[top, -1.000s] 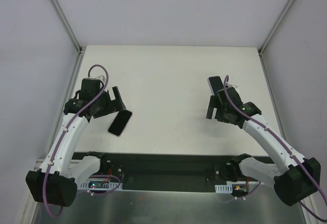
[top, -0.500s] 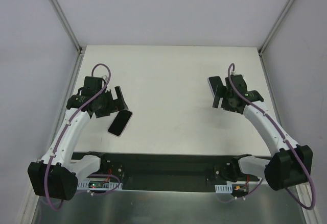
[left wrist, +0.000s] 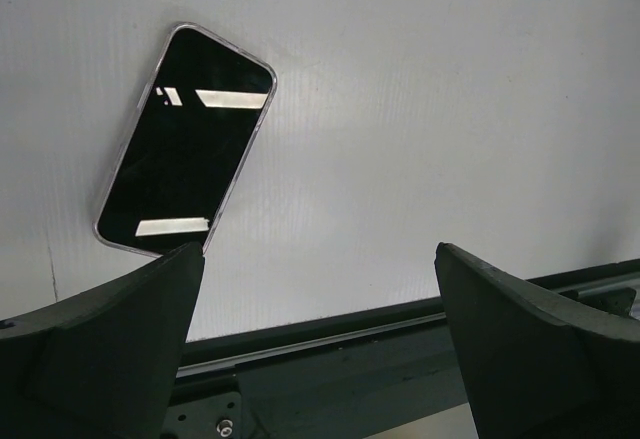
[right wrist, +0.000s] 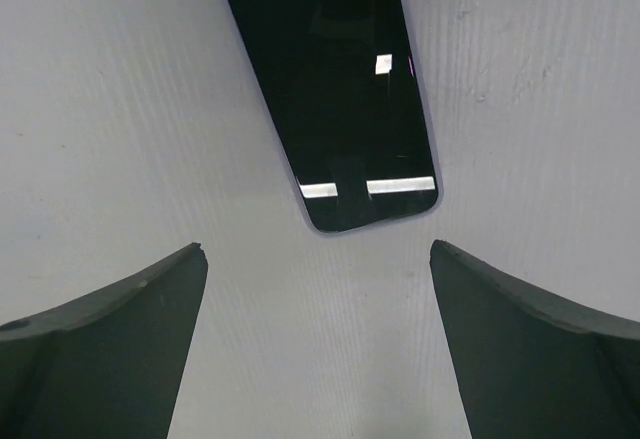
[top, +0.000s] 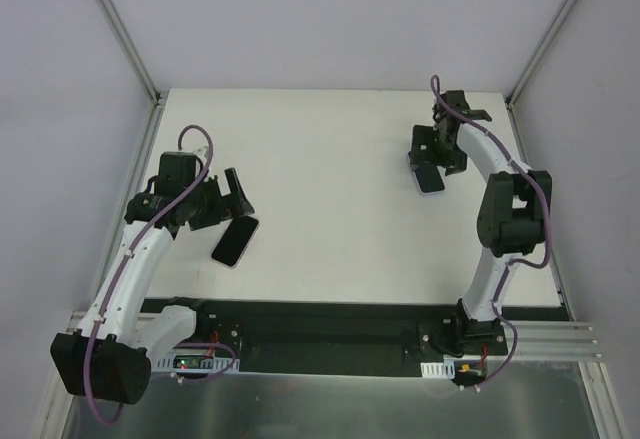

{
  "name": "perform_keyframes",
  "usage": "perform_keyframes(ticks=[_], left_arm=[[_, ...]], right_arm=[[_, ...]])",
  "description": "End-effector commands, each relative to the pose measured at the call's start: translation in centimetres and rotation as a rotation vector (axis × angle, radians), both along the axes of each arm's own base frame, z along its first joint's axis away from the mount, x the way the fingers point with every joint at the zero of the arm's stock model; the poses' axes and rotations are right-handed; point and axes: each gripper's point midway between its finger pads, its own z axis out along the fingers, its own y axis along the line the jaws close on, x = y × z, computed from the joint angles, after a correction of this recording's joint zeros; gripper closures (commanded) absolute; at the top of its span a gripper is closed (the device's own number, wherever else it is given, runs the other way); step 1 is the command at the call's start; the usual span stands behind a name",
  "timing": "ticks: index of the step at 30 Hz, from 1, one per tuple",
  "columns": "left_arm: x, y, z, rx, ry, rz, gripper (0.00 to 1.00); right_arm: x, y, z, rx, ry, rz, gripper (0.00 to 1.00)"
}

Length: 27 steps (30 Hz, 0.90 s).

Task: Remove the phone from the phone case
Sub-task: Pick up the phone at the center of the board.

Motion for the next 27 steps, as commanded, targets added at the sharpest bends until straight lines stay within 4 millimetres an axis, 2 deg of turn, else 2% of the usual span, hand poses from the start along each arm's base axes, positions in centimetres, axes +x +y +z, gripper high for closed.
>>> perform_keyframes(ticks=[1,7,15,17,22,27], left_arm=[[-0.4,-0.4,1.1,-0.018,-0.050,-0.043,0.01],[-0.5,-0.1,1.3,0.002,-0.049,-0.043,0.01],[-0.8,-0.1,1.1,0.002,-0.033,-0.036,0.01],[-0.9,-0.1,1.1,-0.001,-0.031,-0.035,0.01],[-1.0,-0.2,0.8,-0.013,-0.013,-0.029,0.01],[-1.2,-0.6,1.0,-0.039,-0.004,-0.029,0.01]], right_arm=[[-0.5,-0.6,-1.3,-0.052,0.098,0.068,0.04],[-0.1,-2.7,-3.7,-0.154,0.149,0.055,0.04],[0.4,-1.9,-6.0,-0.091,0.171,0.127,0.04],[0.6,-2.3,-6.4,-0.090,0.171,0.120,0.04],[1.1,-2.6,-7.3,-0.093,0.165,0.119,0.04],[1.9,-2.1,-7.6,-0.067,0.127,0.138,0.04]])
